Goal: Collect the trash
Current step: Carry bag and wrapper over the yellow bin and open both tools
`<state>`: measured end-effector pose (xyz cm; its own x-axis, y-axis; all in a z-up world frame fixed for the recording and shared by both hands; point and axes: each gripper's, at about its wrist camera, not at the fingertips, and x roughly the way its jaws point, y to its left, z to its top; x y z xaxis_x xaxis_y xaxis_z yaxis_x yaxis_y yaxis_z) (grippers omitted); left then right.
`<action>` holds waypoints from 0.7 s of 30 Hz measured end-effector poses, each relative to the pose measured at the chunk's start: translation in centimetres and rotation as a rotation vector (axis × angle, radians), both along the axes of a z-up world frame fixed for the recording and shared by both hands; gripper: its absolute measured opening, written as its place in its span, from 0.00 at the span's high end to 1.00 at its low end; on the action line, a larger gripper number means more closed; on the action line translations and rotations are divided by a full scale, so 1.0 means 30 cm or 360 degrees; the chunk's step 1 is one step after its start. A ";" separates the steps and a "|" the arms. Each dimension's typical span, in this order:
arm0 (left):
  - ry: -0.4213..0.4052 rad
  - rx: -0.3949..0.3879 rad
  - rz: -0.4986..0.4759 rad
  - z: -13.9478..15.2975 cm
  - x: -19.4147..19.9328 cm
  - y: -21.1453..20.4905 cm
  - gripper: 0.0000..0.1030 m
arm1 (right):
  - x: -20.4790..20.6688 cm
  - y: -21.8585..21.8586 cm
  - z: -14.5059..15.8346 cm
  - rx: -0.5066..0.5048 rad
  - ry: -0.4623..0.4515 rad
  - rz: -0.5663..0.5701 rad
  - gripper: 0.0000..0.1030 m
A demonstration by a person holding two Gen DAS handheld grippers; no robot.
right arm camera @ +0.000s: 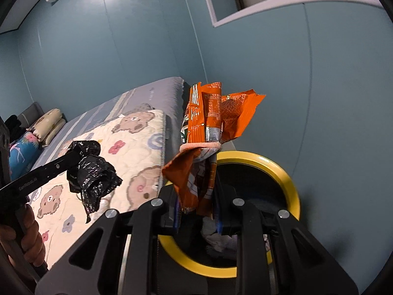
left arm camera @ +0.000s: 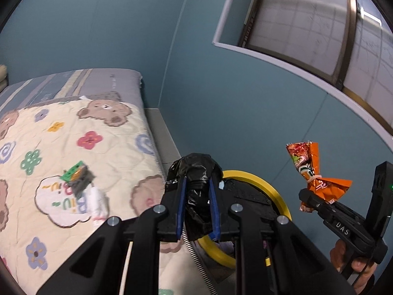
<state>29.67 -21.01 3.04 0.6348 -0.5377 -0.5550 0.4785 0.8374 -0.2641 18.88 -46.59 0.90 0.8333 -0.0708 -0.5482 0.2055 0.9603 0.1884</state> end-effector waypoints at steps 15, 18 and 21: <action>0.0066 0.0143 -0.0178 -0.145 0.096 -0.278 0.84 | 0.028 -0.146 -0.138 0.0000 0.0108 -0.0079 0.80; 0.0091 0.0158 -0.0196 -0.183 0.110 -0.311 0.84 | 0.055 -0.157 -0.169 0.0010 0.0148 -0.0078 0.80; 0.0125 0.0167 -0.0202 -0.221 0.129 -0.337 0.84 | 0.081 -0.169 -0.200 0.0024 0.0183 -0.0080 0.80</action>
<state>33.54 -31.13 -3.58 0.5181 -0.5471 -0.6574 0.5634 0.7966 -0.2189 21.33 -51.65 -5.09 0.7603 -0.1020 -0.6415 0.2744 0.9456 0.1749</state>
